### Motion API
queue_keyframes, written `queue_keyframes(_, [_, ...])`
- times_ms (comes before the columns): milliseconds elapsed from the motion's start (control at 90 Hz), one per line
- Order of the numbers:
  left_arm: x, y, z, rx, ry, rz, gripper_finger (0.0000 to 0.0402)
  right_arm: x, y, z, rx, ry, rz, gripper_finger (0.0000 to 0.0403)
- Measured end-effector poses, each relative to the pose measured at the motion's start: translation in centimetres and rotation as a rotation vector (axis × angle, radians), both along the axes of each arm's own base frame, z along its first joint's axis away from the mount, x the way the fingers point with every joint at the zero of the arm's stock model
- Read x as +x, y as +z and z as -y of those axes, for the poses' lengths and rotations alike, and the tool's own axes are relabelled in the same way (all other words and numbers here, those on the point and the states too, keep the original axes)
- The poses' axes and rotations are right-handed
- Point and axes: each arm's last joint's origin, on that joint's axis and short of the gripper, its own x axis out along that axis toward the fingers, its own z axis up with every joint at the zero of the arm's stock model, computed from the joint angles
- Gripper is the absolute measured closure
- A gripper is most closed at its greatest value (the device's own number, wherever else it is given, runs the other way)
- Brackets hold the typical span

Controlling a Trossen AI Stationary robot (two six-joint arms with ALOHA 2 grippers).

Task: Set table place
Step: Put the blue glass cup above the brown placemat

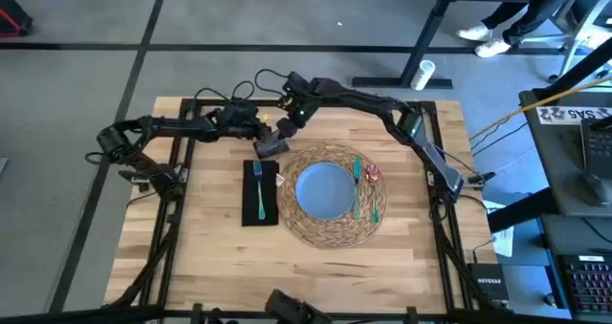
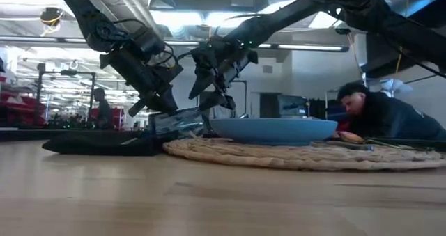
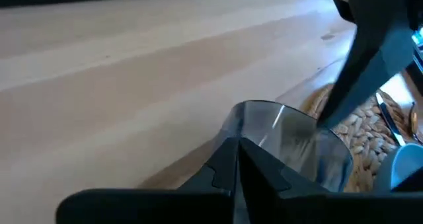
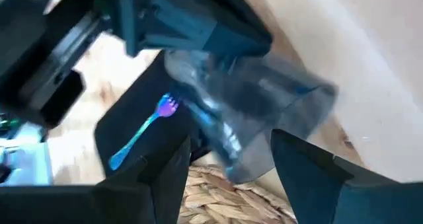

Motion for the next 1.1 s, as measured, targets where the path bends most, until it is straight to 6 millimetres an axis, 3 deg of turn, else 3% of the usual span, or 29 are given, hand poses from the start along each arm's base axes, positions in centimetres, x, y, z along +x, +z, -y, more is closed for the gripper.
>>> queue_keyframes(400, [-0.1,-0.2,0.1,-0.007,-0.007,-0.025,0.0402,0.2,-0.1,-0.4,-0.03,-0.012,-0.016,0.0221])
queue_keyframes(522, [-0.2,-0.2,0.1,0.001,-0.016,-0.032,0.0402,0.2,-0.1,-0.4,-0.03,-0.013,-0.017,0.0256])
queue_keyframes(789, [-1.6,0.0,-0.5,-0.007,0.012,-0.092,0.0402,0.3,-0.1,-0.4,-0.066,-0.022,-0.029,0.0392])
queue_keyframes(1100, [-4.4,3.1,-0.6,0.05,0.073,-0.08,0.0402,0.0,-0.7,-0.3,-0.088,-0.017,-0.053,0.04])
